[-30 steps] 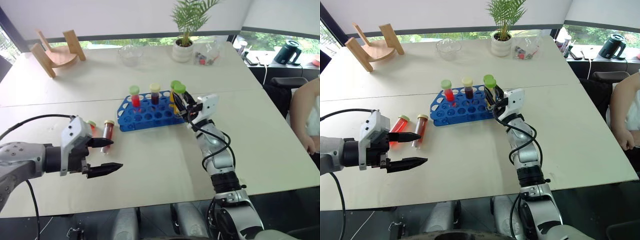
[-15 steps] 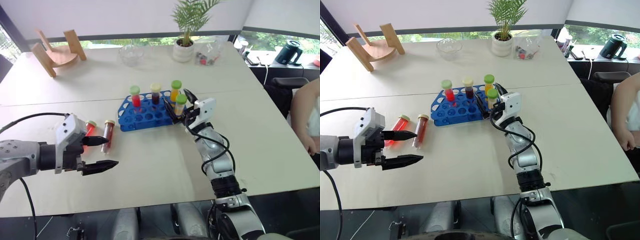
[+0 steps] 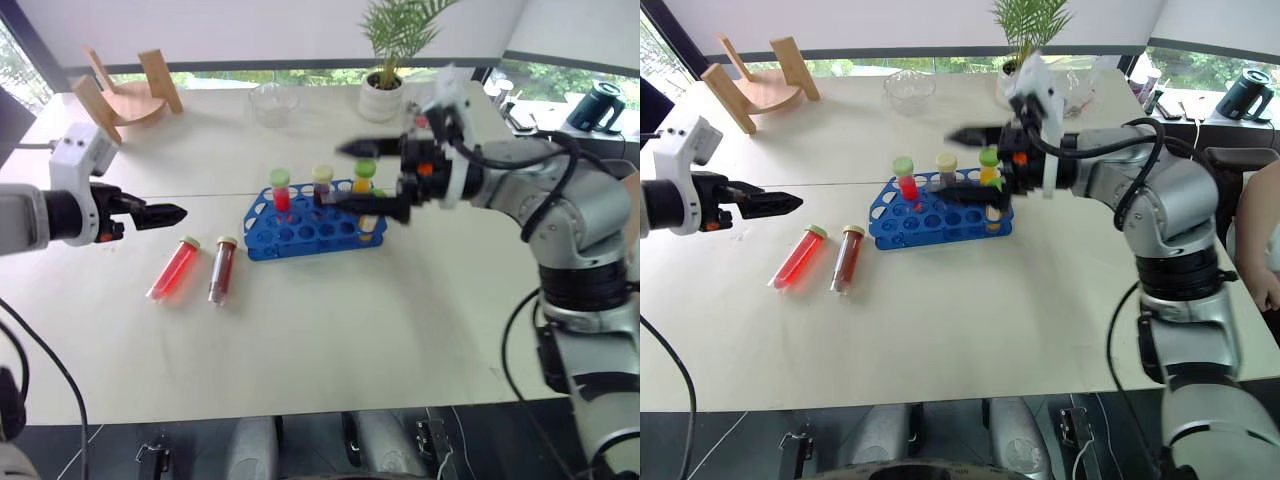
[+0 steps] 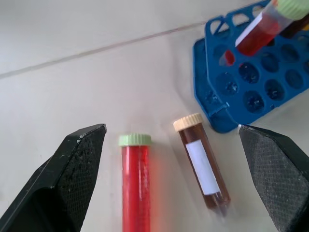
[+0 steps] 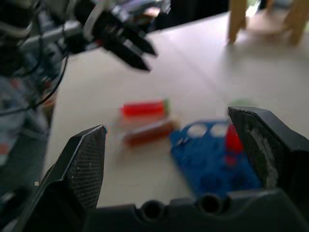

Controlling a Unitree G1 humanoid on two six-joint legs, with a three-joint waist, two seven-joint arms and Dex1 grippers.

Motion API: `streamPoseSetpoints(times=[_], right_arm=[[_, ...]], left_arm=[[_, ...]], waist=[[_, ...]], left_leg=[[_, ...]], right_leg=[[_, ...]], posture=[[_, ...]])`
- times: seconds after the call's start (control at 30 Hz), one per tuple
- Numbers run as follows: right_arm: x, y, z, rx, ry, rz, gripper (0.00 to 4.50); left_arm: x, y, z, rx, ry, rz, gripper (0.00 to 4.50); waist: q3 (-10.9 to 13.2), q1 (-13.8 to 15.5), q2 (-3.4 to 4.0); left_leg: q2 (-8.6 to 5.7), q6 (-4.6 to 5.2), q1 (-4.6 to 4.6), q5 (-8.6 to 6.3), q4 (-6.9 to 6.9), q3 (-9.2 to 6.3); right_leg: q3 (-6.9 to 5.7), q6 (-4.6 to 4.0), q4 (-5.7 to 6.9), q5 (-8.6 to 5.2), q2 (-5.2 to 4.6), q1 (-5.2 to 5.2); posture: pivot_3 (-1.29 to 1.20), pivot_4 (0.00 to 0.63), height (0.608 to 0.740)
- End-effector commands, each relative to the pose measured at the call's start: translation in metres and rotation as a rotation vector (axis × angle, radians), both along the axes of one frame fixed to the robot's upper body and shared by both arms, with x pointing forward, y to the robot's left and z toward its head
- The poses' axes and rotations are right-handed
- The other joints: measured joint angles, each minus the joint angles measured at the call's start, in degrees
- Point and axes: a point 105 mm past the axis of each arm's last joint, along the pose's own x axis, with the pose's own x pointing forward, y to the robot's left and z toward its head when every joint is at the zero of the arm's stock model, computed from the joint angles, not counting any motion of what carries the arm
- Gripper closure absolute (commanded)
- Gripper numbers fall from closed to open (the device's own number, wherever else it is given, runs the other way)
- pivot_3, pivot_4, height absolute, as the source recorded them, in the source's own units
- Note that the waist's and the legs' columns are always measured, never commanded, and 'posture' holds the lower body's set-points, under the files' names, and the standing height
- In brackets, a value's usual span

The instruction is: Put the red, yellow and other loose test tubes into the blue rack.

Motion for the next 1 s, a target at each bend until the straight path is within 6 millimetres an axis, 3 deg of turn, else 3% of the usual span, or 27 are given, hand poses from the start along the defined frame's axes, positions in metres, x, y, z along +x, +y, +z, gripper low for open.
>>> streamPoseSetpoints(times=[0.03,0.23,0.5,0.63,0.73,0.9,0.93,1.0], right_arm=[[-0.027,-0.013,-0.011,-0.135,0.053,0.173,0.06],[-0.039,-0.030,-0.030,-0.254,0.116,0.208,0.06],[-0.043,-0.023,-0.025,-0.169,0.107,0.162,0.06],[-0.048,-0.016,-0.027,-0.130,0.106,0.148,0.06],[-0.048,-0.014,-0.028,-0.105,0.102,0.123,0.00],[-0.047,-0.011,-0.031,-0.078,0.095,0.090,0.00],[-0.047,-0.010,-0.032,-0.075,0.096,0.088,0.00],[-0.048,-0.010,-0.034,-0.073,0.100,0.084,0.00]], left_arm=[[0.001,-0.016,-0.022,-0.012,0.181,-0.048,0.00],[0.016,-0.026,-0.055,0.020,0.362,0.008,0.00],[0.040,-0.049,-0.060,0.063,0.403,0.037,0.00],[0.046,-0.050,-0.072,0.136,0.446,0.069,0.00],[0.046,-0.050,-0.073,0.196,0.456,0.060,0.82],[0.045,-0.052,-0.078,0.248,0.477,0.035,3.36],[0.044,-0.053,-0.080,0.254,0.482,0.028,3.69],[0.041,-0.054,-0.084,0.251,0.497,0.009,3.74]], waist=[[0.00,0.00,0.00],[0.01,-0.16,0.00],[0.00,0.31,-0.01],[0.00,0.06,-0.01],[0.00,-0.13,-0.01],[0.00,0.01,-0.01],[0.00,0.01,-0.01],[0.00,0.01,-0.01]], left_leg=[[-0.04,0.00,-0.08,0.00,0.00,0.03],[0.00,0.01,-0.07,-0.01,0.02,0.00],[-0.04,-0.11,-0.09,0.06,0.09,-0.02],[-0.07,-0.16,-0.10,0.08,0.07,-0.02],[-0.05,-0.22,-0.09,0.12,0.03,-0.04],[-0.08,-0.28,-0.09,0.15,0.04,-0.03],[-0.08,-0.28,-0.09,0.15,0.04,-0.03],[-0.08,-0.28,-0.09,0.15,0.04,-0.04]], right_leg=[[0.03,0.01,0.02,0.00,-0.06,-0.13],[0.03,-0.01,0.17,0.00,0.03,-0.24],[0.02,-0.01,0.23,0.01,0.03,-0.24],[0.03,-0.01,0.22,0.01,0.02,-0.23],[0.04,-0.01,0.24,0.01,0.05,-0.26],[0.03,-0.01,0.25,0.01,0.03,-0.26],[0.03,-0.01,0.25,0.01,0.02,-0.25],[0.03,-0.01,0.26,0.01,0.03,-0.24]], posture=[[0.00,0.150,0.740],[0.00,0.150,0.740],[0.00,0.150,0.740],[0.00,0.150,0.740],[0.00,0.150,0.740],[0.00,0.150,0.740],[0.00,0.150,0.740],[0.00,0.150,0.740]])
